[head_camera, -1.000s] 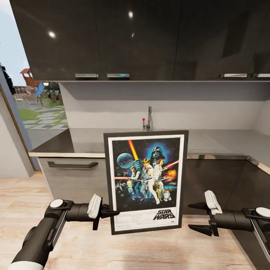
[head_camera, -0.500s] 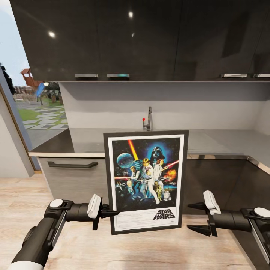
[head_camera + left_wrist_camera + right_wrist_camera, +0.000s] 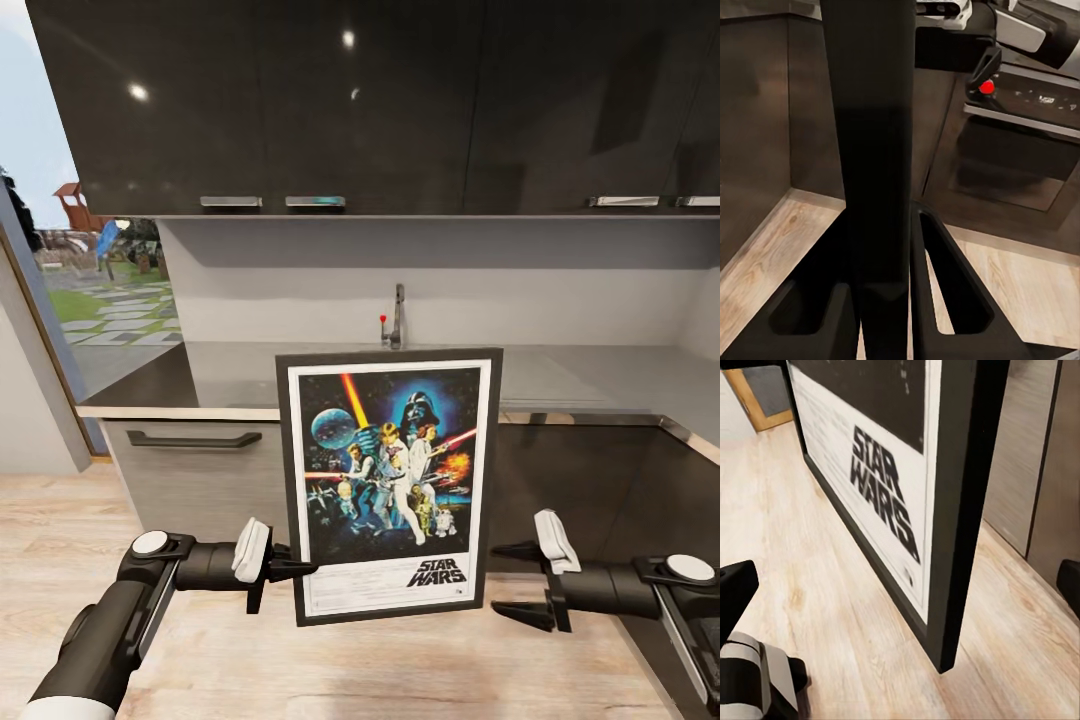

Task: Pick up the poster from the kitchen countertop and hang it on one of the wall nails in the kitchen.

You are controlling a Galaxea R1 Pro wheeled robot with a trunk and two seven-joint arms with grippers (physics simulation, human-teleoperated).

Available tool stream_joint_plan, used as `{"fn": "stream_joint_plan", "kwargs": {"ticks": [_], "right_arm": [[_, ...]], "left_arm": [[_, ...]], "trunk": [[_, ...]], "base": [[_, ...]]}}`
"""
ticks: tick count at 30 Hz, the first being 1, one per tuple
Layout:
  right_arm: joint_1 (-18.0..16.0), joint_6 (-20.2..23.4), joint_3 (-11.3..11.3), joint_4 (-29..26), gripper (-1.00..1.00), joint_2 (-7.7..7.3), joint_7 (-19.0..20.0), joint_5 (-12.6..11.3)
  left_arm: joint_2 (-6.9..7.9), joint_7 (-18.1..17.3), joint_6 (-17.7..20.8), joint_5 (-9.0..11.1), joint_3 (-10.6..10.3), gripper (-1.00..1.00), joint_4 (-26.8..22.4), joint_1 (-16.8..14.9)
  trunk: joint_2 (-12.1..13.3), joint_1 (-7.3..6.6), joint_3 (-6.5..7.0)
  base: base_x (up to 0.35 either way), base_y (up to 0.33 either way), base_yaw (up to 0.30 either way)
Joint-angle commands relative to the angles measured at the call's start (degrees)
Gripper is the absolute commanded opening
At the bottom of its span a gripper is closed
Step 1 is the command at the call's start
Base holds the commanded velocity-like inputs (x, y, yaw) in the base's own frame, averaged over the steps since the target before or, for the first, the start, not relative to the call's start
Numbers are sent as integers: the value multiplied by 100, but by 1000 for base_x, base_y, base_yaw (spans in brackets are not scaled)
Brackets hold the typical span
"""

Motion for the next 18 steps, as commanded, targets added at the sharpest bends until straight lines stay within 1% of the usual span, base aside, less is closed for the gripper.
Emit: {"fn": "stream_joint_plan", "kwargs": {"ticks": [1, 3, 7, 18], "right_arm": [[-6, 60, 47, 3, 100, 1, 30, 31], [-7, 57, 209, 23, 100, 0, 20, 31], [-8, 54, 348, 40, 100, -1, 11, 14], [-5, 52, 370, 54, 100, -2, 9, -12]], "left_arm": [[-2, -21, 40, -35, 8, -100, -7, -4], [-2, -21, 40, -35, 8, -100, -8, -4], [-4, -21, 40, -35, 10, -100, -13, -4], [15, -34, 40, -35, 16, -100, -15, -4]], "trunk": [[-4, 0, -6], [-4, 0, -6], [-4, 0, -6], [-4, 0, -6]], "base": [[0, 0, 0], [0, 0, 0], [0, 0, 0], [0, 0, 0]]}}
